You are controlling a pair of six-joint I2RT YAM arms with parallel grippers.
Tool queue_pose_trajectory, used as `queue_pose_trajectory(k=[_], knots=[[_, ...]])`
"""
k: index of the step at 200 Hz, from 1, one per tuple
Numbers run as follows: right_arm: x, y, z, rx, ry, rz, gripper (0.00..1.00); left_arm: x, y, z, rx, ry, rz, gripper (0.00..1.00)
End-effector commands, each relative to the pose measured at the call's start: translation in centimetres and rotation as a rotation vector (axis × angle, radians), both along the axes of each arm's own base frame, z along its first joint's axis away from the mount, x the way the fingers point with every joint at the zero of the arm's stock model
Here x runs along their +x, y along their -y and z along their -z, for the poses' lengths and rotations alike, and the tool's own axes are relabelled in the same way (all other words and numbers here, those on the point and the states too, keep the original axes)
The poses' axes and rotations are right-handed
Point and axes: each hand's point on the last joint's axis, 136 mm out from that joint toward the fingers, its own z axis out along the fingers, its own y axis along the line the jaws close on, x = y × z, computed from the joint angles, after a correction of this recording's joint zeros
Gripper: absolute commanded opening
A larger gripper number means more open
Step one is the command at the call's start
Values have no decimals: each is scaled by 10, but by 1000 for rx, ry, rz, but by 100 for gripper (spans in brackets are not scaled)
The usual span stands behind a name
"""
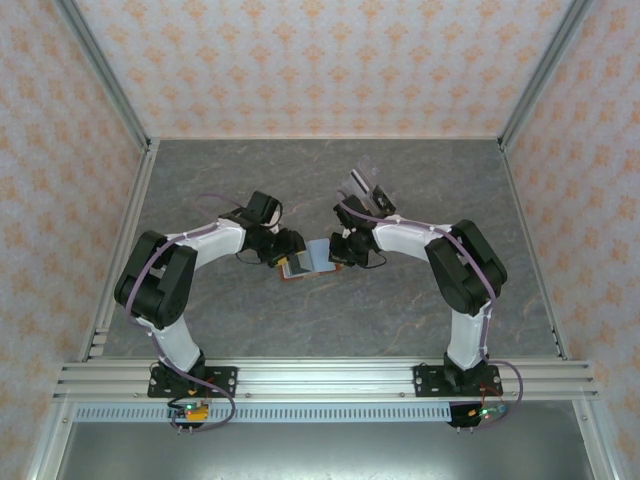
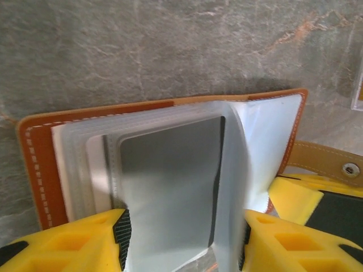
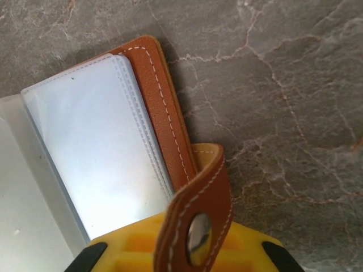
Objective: Take the credit cards out of the card holder
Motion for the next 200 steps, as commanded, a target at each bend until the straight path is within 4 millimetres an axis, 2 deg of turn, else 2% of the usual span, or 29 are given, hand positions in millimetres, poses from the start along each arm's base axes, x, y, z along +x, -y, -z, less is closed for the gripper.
queue_pose_trajectory(k=[1, 44, 73, 121, 162, 200], knots=[[-4, 10, 15, -73, -22, 2, 11, 5, 20, -9, -87, 36, 53, 53], [-4, 11, 14, -74, -19, 2, 11, 10, 25, -16, -121, 63, 57, 53], [-4, 12, 11, -72, -10, 9, 11, 15, 38, -24, -179, 89, 72, 53], [3, 16, -14, -26, 85, 34, 11, 30, 61, -35, -241, 127, 89, 51], [5, 17, -32, 33, 161, 53, 12, 38, 66, -23, -208, 117, 81, 49], [4, -1, -49, 140, 192, 5, 13, 37, 61, -5, -161, 85, 68, 41]])
